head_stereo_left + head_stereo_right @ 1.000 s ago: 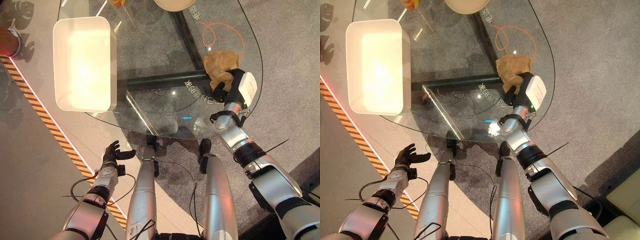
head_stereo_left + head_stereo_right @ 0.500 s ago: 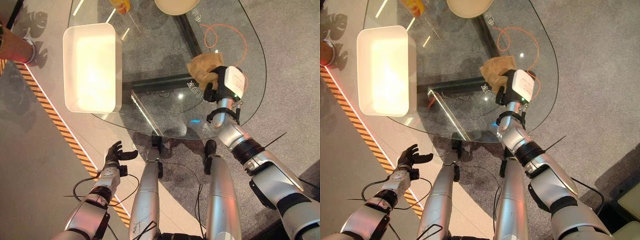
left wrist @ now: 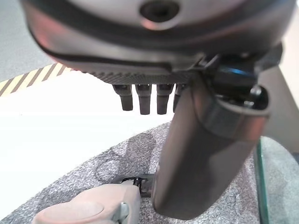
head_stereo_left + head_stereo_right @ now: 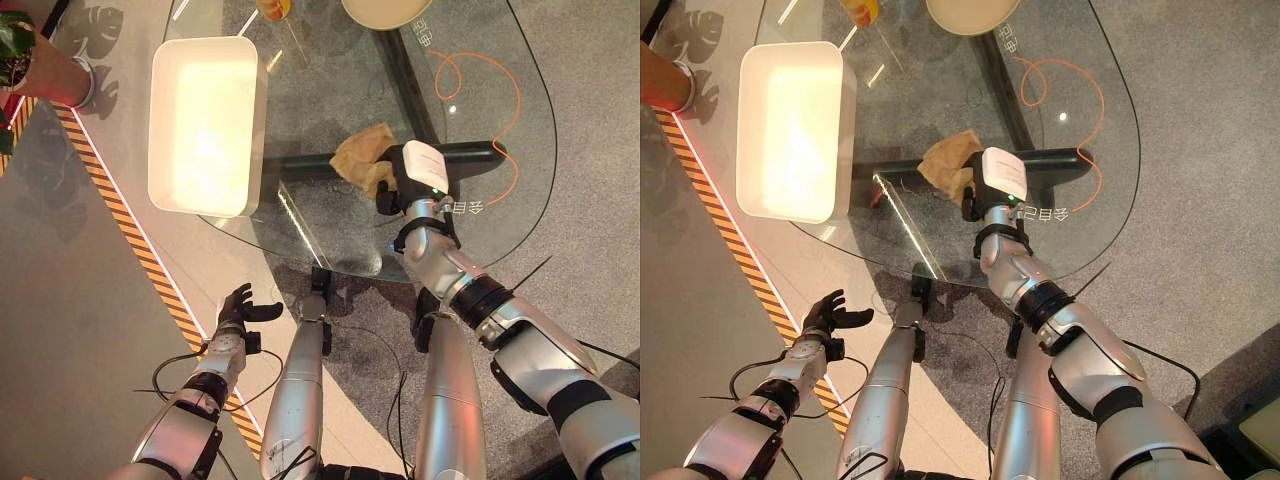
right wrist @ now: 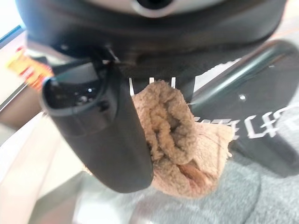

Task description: Wipe the table with a cloth and put it in the basket.

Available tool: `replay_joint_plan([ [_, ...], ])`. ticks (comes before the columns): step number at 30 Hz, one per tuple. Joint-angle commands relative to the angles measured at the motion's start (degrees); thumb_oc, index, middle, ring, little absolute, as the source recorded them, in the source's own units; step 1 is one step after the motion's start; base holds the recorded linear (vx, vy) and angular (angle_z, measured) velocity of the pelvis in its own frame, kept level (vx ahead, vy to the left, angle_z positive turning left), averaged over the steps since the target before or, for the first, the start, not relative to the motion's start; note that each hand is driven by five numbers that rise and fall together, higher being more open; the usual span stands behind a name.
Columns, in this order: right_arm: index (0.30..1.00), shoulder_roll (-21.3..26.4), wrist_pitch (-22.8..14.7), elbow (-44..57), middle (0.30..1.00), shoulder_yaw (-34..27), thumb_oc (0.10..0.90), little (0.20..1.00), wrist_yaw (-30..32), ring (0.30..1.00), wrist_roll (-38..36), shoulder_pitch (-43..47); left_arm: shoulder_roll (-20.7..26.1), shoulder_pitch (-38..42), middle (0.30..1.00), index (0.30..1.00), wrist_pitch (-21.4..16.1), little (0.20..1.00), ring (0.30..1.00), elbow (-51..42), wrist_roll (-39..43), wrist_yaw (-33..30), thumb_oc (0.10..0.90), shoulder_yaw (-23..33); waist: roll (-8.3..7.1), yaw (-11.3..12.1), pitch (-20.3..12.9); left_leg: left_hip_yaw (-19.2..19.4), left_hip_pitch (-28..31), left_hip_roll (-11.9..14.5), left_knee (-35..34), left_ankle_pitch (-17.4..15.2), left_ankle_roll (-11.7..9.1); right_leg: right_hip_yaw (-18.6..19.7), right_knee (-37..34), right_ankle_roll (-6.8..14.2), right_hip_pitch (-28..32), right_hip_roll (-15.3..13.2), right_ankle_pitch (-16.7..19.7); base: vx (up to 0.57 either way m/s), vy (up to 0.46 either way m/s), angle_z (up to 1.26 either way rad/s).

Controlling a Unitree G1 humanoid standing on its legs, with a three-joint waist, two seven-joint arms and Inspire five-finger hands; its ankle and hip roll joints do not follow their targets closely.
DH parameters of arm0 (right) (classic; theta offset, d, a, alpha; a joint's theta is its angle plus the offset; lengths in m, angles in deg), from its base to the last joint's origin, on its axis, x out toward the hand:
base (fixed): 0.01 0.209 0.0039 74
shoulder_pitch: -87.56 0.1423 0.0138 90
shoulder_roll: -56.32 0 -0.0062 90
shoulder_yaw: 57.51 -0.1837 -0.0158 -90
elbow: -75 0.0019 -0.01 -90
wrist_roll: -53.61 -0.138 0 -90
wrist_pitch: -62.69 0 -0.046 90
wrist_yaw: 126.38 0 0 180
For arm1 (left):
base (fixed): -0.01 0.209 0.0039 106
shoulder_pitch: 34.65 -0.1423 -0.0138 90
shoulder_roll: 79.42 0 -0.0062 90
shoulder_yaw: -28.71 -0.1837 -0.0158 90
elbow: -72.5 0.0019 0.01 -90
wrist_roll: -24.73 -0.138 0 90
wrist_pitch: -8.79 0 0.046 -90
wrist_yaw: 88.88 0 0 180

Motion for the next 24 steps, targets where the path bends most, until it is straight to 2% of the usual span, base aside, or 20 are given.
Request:
replay_joint_plan([
  [1,0.300,-4.97,-6.34,4.10,0.300,2.33,0.100,0.200,-2.48,0.300,4.95,7.88,0.61,0.58,0.900,0.900,0.00,0.900,0.900,0.63,0.27,-3.05,0.800,-0.90,2.11,0.93,-0.58,4.85,-0.38,-8.00,9.64,-8.68,6.85,-1.99,-13.32,-0.27,2.65,0.88,8.95,0.01,-0.003,0.05],
  [9,0.300,-5.98,-8.82,5.44,0.300,5.81,0.100,0.200,-8.58,0.300,8.20,8.15,0.21,0.18,0.900,0.900,0.28,0.900,0.900,-0.28,0.36,-3.30,0.800,-1.19,2.46,1.46,-0.58,4.59,-0.53,-8.29,9.63,-8.49,6.84,-2.14,-12.92,-0.21,2.21,0.61,8.98,0.01,0.004,0.05],
  [14,0.300,-6.28,-9.38,4.59,0.300,6.86,0.100,0.200,-9.94,0.300,8.89,8.25,0.49,0.31,0.900,0.900,0.46,0.900,0.900,-0.19,0.35,-2.84,0.800,-1.27,2.54,1.73,-0.58,4.53,-0.58,-8.31,9.50,-8.31,6.81,-2.30,-12.95,-0.09,2.12,0.49,9.15,0.00,0.000,0.00],
  [17,0.300,-6.25,-11.52,3.21,0.300,7.36,0.100,0.200,-11.49,0.300,8.88,8.31,0.48,0.43,0.900,0.900,0.28,0.900,0.900,0.10,0.16,-2.67,0.800,-1.21,2.49,1.91,-0.58,4.46,-0.68,-8.23,9.56,-8.34,6.83,-2.35,-13.02,-0.03,2.16,0.50,9.18,0.00,-0.010,0.01],
  [18,0.300,-6.18,-13.31,2.78,0.300,7.79,0.100,0.200,-13.15,0.300,9.25,8.44,0.61,0.69,0.900,0.900,0.51,0.900,0.900,0.07,-0.04,-2.60,0.800,-1.12,2.47,2.05,-0.58,4.39,-0.75,-8.24,9.49,-8.30,6.88,-2.46,-12.99,0.04,2.10,0.52,9.20,0.00,0.000,0.00],
  [24,0.300,-6.15,-15.03,1.91,0.300,8.79,0.100,0.200,-15.75,0.300,8.39,9.29,1.06,1.28,0.900,0.900,1.27,0.900,0.900,-0.28,-0.36,-2.61,0.800,-1.73,2.41,2.46,-0.58,4.26,-1.15,-8.28,9.84,-8.19,6.89,-2.73,-12.72,0.19,1.80,0.39,9.46,0.00,-0.019,0.00],
])
